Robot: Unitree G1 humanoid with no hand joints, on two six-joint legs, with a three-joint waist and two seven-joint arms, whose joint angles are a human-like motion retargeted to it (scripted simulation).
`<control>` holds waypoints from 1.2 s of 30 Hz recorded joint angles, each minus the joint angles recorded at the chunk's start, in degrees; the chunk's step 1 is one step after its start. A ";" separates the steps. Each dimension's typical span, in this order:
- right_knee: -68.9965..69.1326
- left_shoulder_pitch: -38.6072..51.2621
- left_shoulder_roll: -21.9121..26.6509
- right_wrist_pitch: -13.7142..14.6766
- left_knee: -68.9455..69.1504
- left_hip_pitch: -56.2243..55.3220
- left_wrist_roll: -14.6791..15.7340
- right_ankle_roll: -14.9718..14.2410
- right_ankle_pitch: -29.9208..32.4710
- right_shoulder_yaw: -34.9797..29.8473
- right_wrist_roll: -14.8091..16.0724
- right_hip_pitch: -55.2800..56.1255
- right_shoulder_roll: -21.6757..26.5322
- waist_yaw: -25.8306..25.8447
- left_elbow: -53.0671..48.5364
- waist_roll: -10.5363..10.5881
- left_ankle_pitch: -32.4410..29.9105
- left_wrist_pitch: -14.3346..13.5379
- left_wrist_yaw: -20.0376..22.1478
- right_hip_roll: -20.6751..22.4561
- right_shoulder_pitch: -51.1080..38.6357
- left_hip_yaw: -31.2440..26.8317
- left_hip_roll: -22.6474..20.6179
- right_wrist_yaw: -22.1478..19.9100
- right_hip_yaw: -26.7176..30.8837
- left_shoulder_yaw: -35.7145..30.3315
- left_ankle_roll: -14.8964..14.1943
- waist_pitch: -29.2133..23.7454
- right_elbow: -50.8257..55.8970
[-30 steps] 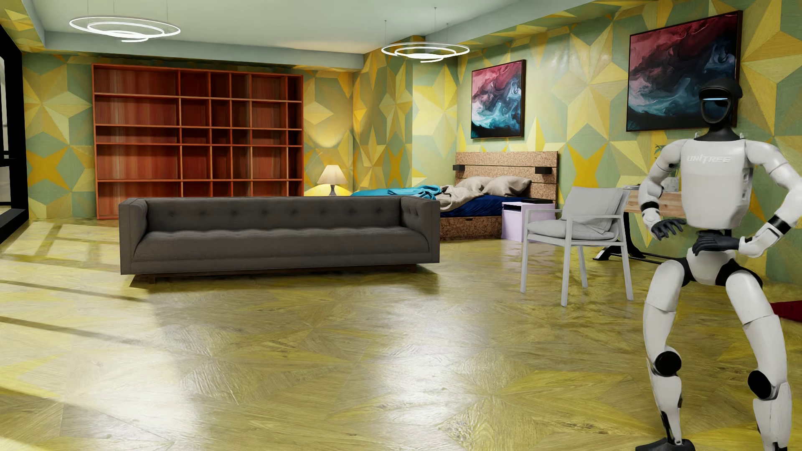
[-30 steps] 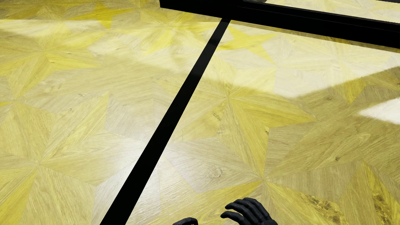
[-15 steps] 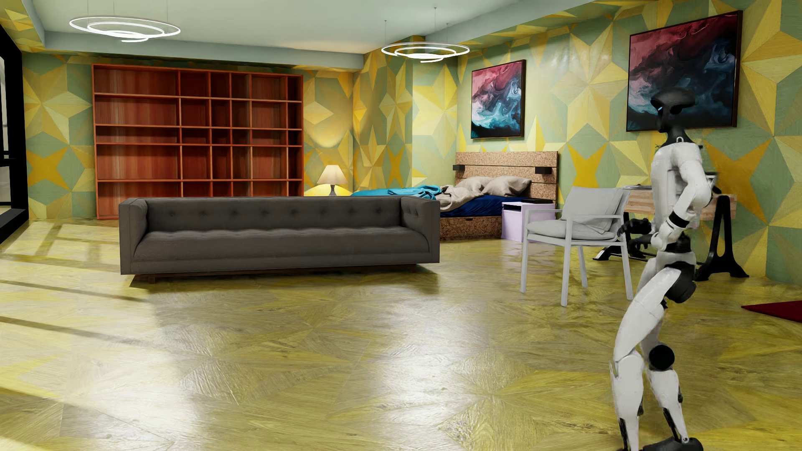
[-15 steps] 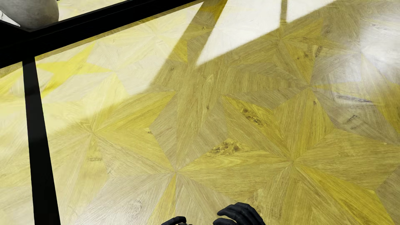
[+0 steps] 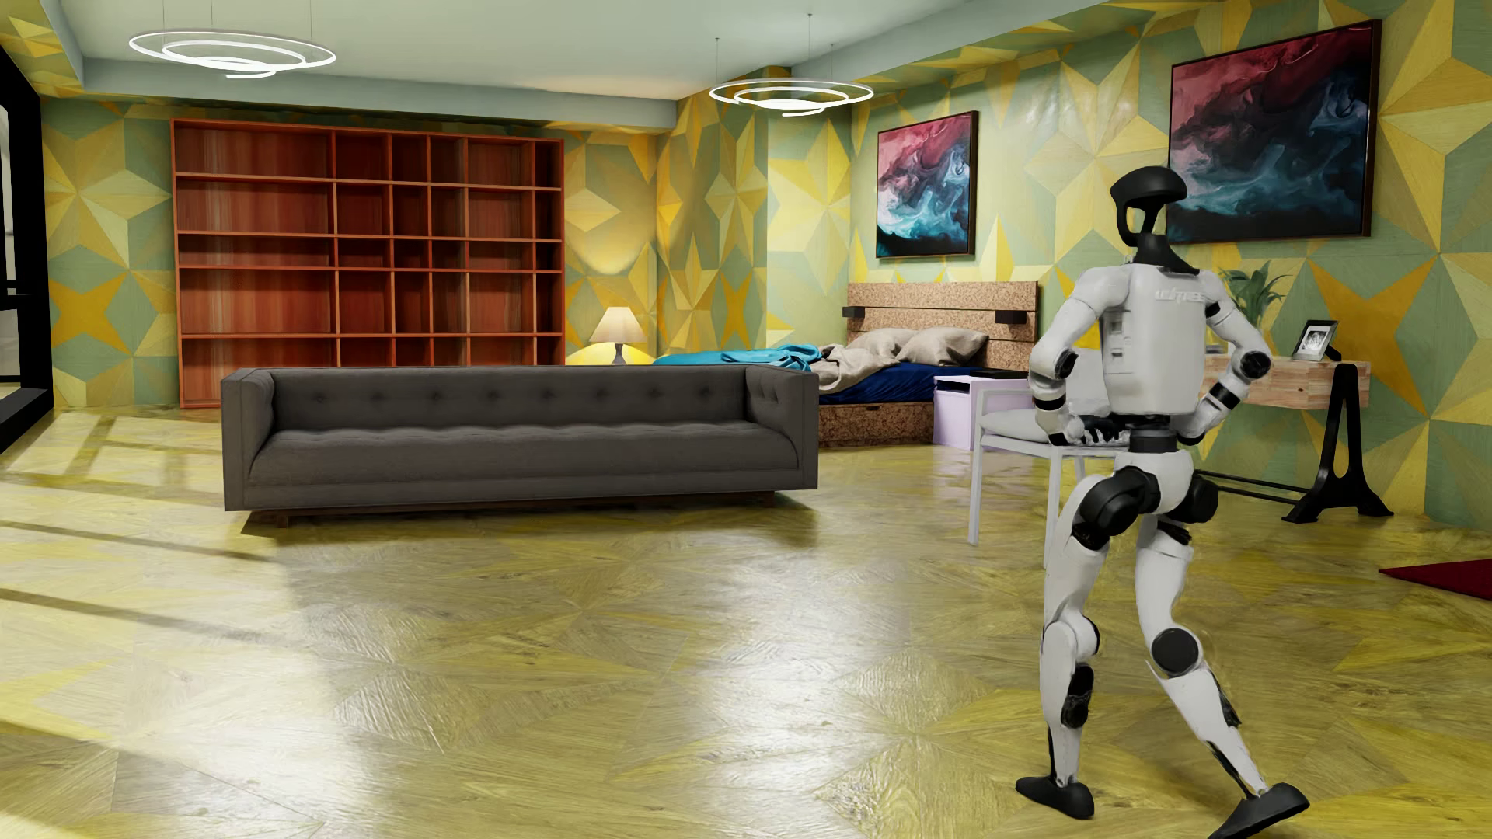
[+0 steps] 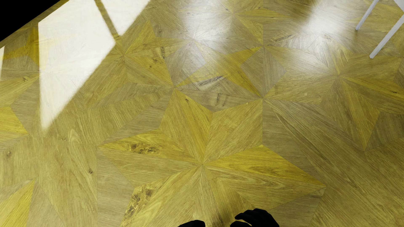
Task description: Move towards the dark sofa
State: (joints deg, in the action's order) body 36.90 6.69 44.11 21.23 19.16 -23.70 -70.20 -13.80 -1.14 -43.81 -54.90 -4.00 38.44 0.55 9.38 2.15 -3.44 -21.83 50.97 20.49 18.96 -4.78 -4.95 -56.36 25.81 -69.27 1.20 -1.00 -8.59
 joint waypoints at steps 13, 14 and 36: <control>3.50 -0.43 -0.82 -2.19 4.78 14.75 5.20 12.49 -6.02 0.44 -1.63 40.33 2.33 -1.55 0.99 -6.99 19.74 -1.44 -1.19 -29.78 0.09 12.90 -1.47 -0.08 -29.70 -1.26 1.34 -1.15 5.82; -5.55 -0.50 -0.68 -1.87 3.54 16.29 5.25 10.67 -3.39 1.75 -2.17 40.04 1.17 -1.13 0.94 -6.62 19.96 -1.47 -1.13 -29.27 0.83 11.88 -1.34 -0.05 -29.82 -1.38 1.08 -1.10 5.58; -13.25 -7.70 3.49 0.75 28.93 -10.52 4.73 14.94 -18.18 -0.13 -1.84 9.95 -3.32 -0.78 -2.93 3.79 10.87 1.09 -4.74 -15.08 0.19 7.92 12.95 -0.06 -40.81 8.47 -1.95 -0.69 3.56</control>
State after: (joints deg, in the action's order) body 23.66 -1.01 47.60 21.99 48.08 -34.22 -65.47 1.14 -19.32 -43.95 -56.74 5.95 35.12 -0.23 6.44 5.94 7.43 -20.74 46.23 5.41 19.15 3.14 8.00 -56.42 -15.00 -60.80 -0.74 -1.69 -5.03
